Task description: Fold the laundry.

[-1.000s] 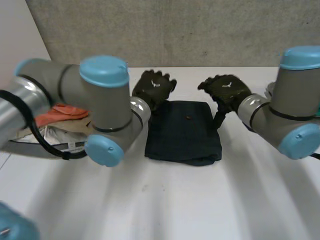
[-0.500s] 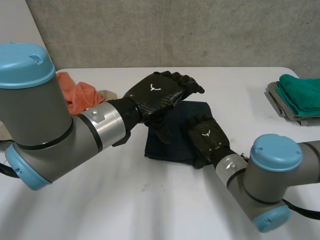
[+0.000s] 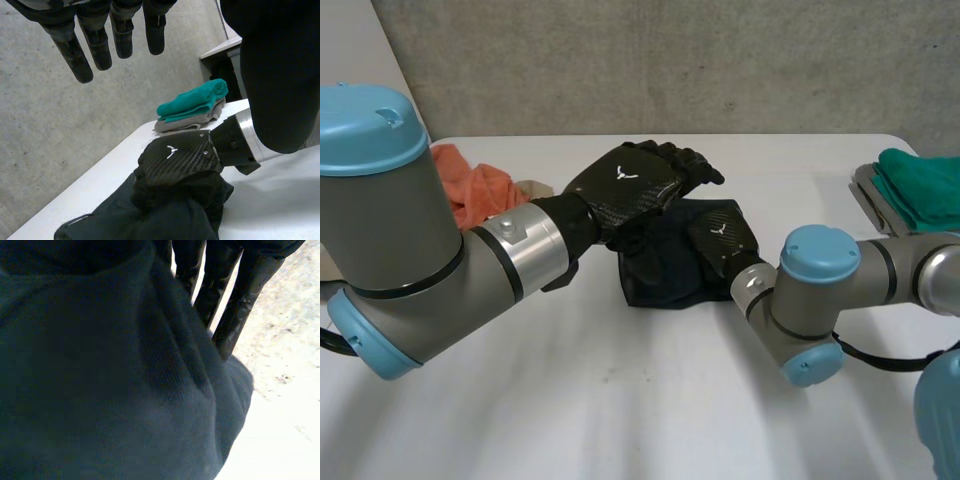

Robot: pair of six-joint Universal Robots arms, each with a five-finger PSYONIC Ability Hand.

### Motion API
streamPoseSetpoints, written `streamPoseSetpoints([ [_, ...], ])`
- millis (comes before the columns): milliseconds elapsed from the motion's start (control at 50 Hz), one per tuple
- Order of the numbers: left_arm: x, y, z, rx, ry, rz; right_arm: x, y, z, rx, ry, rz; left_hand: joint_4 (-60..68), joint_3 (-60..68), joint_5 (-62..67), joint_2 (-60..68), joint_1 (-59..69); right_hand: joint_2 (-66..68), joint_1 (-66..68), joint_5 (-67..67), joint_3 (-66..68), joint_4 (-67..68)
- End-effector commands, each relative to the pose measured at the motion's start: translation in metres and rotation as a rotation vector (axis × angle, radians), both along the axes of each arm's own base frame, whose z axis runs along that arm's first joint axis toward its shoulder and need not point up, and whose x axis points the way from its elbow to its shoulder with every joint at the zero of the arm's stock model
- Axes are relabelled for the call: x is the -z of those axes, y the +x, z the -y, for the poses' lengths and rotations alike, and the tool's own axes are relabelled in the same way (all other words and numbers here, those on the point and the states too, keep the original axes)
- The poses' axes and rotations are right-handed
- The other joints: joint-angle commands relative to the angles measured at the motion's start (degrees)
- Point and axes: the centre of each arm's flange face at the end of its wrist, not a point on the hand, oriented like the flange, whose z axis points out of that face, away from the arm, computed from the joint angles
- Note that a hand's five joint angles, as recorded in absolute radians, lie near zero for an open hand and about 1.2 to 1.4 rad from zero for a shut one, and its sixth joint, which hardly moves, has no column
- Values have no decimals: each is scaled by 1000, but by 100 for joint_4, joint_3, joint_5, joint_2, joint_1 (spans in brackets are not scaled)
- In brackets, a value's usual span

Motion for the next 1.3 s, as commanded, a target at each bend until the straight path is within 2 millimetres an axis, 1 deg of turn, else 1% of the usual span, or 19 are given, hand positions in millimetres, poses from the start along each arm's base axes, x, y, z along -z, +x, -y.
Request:
streamPoseSetpoints([
  [20, -1, 2, 2, -12, -1, -1, -16, 8, 17, -28, -33, 18, -20, -84, -40, -34, -83, 2072, 3722, 2830, 2130, 2118],
  [120, -8, 7, 8, -34, -19, -12, -50, -4, 46, 7, -133, 65, -3, -68, -23, -17, -67, 2072, 3722, 2830, 2130, 2118],
  [140, -9, 8, 8, -35, -22, -14, -66, -13, 59, 25, -180, 84, -3, -68, -23, -17, -67, 2072, 3722, 2830, 2130, 2118],
  [220, -14, 9, 9, -39, -32, -23, -104, -38, 88, 27, -286, 123, -3, -68, -23, -17, -67, 2072, 3722, 2830, 2130, 2118],
  [280, -19, 10, 7, -40, -33, -37, -123, -53, 104, 31, -345, 139, -3, -68, -23, -17, -67, 2072, 3722, 2830, 2130, 2118],
  [380, -22, 10, 6, -39, -24, -51, -159, -94, 139, 76, -460, 148, -3, -68, -23, -17, -67, 2072, 3722, 2830, 2130, 2118],
  [440, -24, 10, 4, -38, -26, -54, -168, -120, 155, 109, -487, 159, -3, -68, -23, -17, -67, 2072, 3722, 2830, 2130, 2118],
  [460, -24, 10, 4, -36, -28, -55, -175, -139, 166, 122, -505, 171, -3, -68, -23, -17, -67, 2072, 3722, 2830, 2130, 2118],
  [500, -25, 10, 4, -36, -30, -57, -179, -158, 176, 127, -519, 184, -3, -68, -23, -17, -67, 2072, 3722, 2830, 2130, 2118],
  [540, -25, 10, 4, -36, -30, -57, -176, -185, 190, 130, -523, 206, -3, -68, -23, -17, -67, 2072, 3722, 2830, 2130, 2118],
  [600, -26, 9, 3, -33, -32, -58, -171, -210, 202, 138, -532, 223, -3, -68, -23, -17, -67, 2072, 3722, 2830, 2130, 2118],
  [620, -25, 9, 3, -32, -30, -57, -163, -230, 210, 150, -530, 235, -3, -68, -23, -17, -67, 2072, 3722, 2830, 2130, 2118],
  [680, -25, 9, 2, -32, -30, -57, -150, -256, 220, 160, -526, 250, -3, -68, -23, -17, -67, 2072, 3722, 2830, 2130, 2118],
  [740, -25, 8, 3, -30, -33, -59, -113, -288, 231, 156, -471, 279, -3, -68, -23, -17, -67, 2072, 3722, 2830, 2130, 2118],
  [820, -24, 7, 3, -28, -33, -59, -83, -309, 231, 152, -403, 305, 14, -51, -6, -1, -50, 2072, 3722, 2830, 2130, 2118],
  [880, -22, 7, 3, -32, -30, -57, -71, -321, 229, 162, -381, 314, 14, -51, -6, 0, -50, 2072, 3722, 2830, 2130, 2118],
  [960, -21, 7, 3, -42, -28, -55, -56, -353, 224, 183, -349, 318, 14, -51, -6, 0, -50, 2072, 3722, 2830, 2130, 2118],
  [1140, -20, 5, 0, -45, -22, -50, -52, -386, 216, 177, -303, 310, 14, -51, -6, 0, -50, 2072, 3722, 2830, 2130, 2118],
  [1300, -20, 6, 0, -47, -25, -50, -52, -398, 217, 166, -294, 319, 14, -51, -6, 0, -50, 2072, 3722, 2830, 2130, 2118],
])
